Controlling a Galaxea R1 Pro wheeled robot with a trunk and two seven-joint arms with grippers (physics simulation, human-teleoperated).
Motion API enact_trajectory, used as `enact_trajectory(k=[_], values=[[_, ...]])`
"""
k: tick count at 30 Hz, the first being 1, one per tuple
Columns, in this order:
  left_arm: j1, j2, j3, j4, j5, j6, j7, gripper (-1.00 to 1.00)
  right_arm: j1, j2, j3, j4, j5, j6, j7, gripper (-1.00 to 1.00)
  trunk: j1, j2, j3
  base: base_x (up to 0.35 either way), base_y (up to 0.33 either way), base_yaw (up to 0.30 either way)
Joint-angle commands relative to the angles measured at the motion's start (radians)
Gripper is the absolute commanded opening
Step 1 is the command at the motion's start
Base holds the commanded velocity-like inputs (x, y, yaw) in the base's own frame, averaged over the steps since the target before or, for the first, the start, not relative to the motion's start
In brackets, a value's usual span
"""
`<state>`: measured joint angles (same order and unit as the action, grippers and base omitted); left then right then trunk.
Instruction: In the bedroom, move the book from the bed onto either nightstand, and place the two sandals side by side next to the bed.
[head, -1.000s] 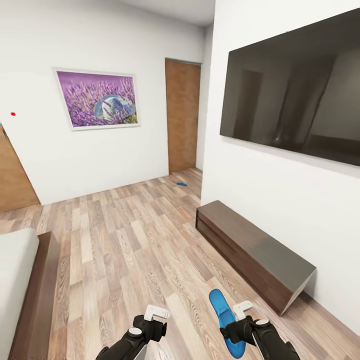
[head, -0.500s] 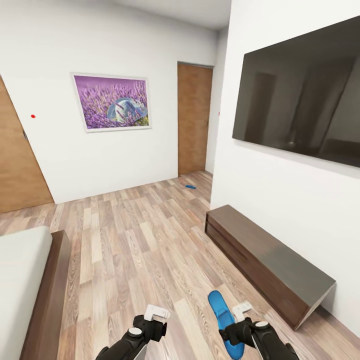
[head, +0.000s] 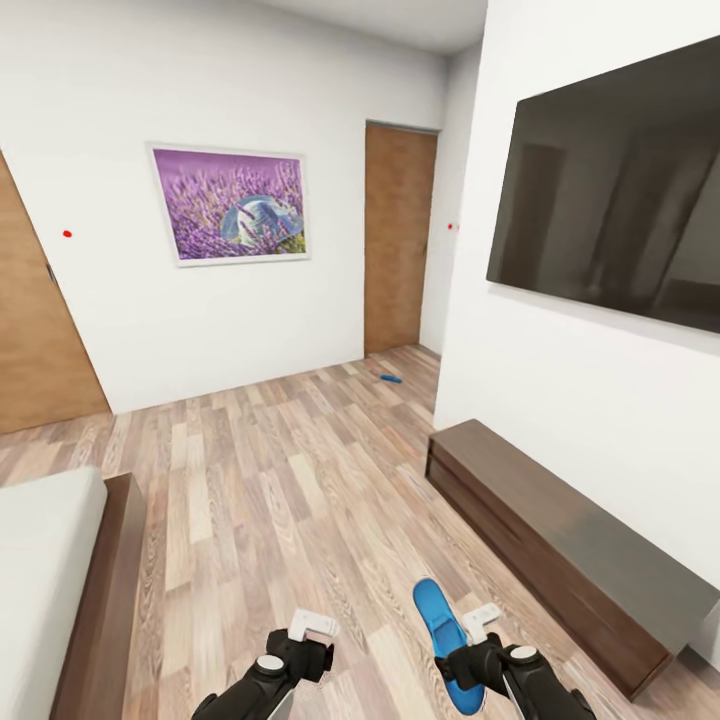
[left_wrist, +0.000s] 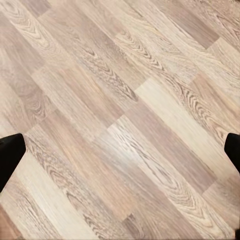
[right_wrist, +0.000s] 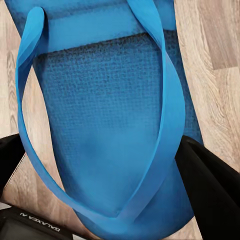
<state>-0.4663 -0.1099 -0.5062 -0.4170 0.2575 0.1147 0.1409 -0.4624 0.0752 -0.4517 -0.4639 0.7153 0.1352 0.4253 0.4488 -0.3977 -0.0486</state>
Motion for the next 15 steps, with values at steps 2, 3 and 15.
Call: enact_trajectory(k=[2, 3, 15], values=[[-0.001, 0.001, -0.009, -0.002, 0.01, -0.002, 0.008, 1.0, -0.001, 0.002, -0.008, -0.002, 0.005, 0.004, 0.009, -1.0, 0.001, -0.002, -0.002, 0.31, 0.211, 0.017], [-0.001, 0.001, -0.008, -0.002, 0.01, -0.003, 0.008, 1.0, -0.001, 0.002, -0.008, -0.002, 0.006, 0.004, 0.009, -1.0, 0.001, -0.002, -0.002, 0.312, 0.208, 0.021], [-0.002, 0.001, -0.009, 0.083, 0.009, -0.038, 0.006, 1.0, -0.001, 0.001, -0.008, 0.0, 0.006, 0.002, 0.01, -1.0, 0.001, -0.002, -0.002, 0.322, 0.186, 0.005]])
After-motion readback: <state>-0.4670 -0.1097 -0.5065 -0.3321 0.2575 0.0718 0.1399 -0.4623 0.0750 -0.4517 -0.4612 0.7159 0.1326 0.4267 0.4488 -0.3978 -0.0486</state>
